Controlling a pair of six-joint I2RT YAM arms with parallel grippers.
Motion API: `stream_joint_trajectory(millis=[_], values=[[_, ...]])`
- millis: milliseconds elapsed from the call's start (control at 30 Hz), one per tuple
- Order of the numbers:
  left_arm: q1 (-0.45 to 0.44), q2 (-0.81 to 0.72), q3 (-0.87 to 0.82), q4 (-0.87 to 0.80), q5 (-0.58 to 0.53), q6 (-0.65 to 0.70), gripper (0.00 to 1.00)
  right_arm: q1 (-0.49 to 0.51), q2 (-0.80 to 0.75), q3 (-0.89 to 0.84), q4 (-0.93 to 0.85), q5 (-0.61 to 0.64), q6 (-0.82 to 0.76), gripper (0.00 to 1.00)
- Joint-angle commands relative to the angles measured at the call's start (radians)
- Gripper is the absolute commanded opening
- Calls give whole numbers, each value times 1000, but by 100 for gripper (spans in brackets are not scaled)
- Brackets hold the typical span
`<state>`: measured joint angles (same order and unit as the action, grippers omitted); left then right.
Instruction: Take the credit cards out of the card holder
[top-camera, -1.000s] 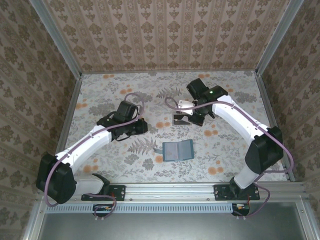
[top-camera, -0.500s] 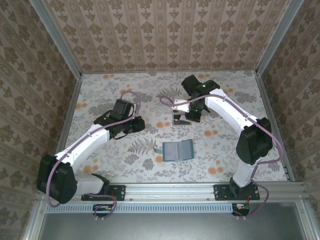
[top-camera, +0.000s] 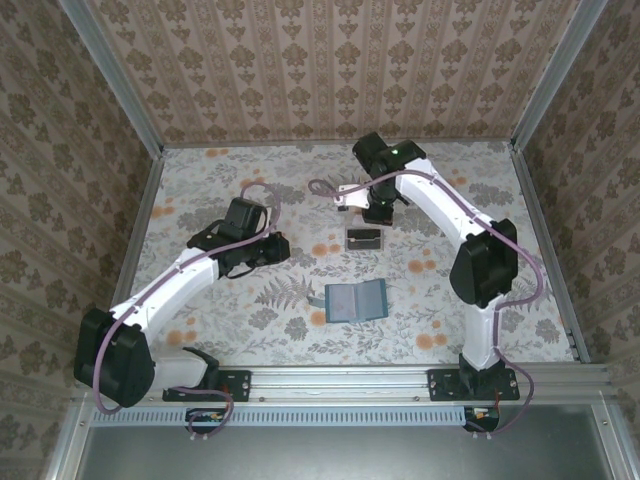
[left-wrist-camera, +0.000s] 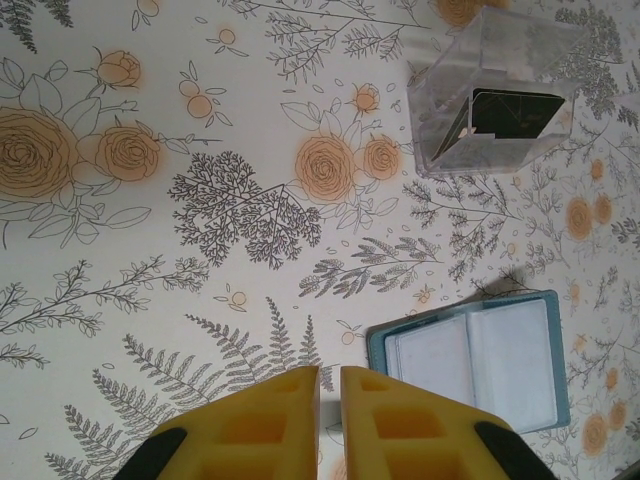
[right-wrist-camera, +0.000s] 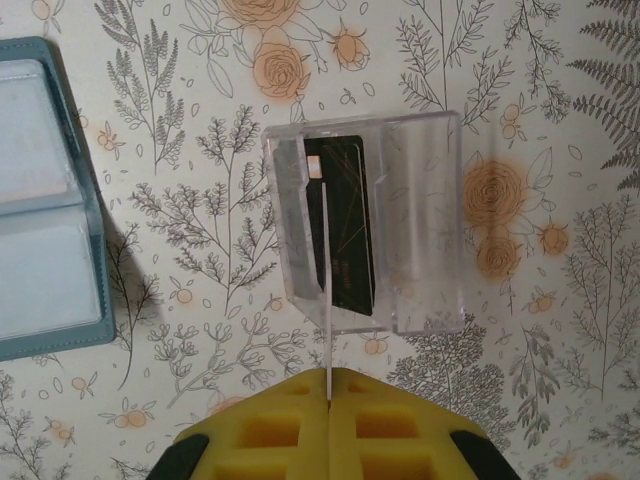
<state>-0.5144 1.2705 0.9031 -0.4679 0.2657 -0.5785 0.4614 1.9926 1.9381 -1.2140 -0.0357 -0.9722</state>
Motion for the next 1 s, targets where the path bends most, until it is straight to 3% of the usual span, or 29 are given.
stream_joint_trajectory(millis=[0,500,967], values=[[10,-6,1,-10,15,15,14,-7,66,87,-100,3,-56,0],[20,-18,-25,-21,7,0,14,-13,295,348,-179,32,-103,0],[33,-30,-48,-31,3,-9,14,-19,374,386,-208,21,-139,0]])
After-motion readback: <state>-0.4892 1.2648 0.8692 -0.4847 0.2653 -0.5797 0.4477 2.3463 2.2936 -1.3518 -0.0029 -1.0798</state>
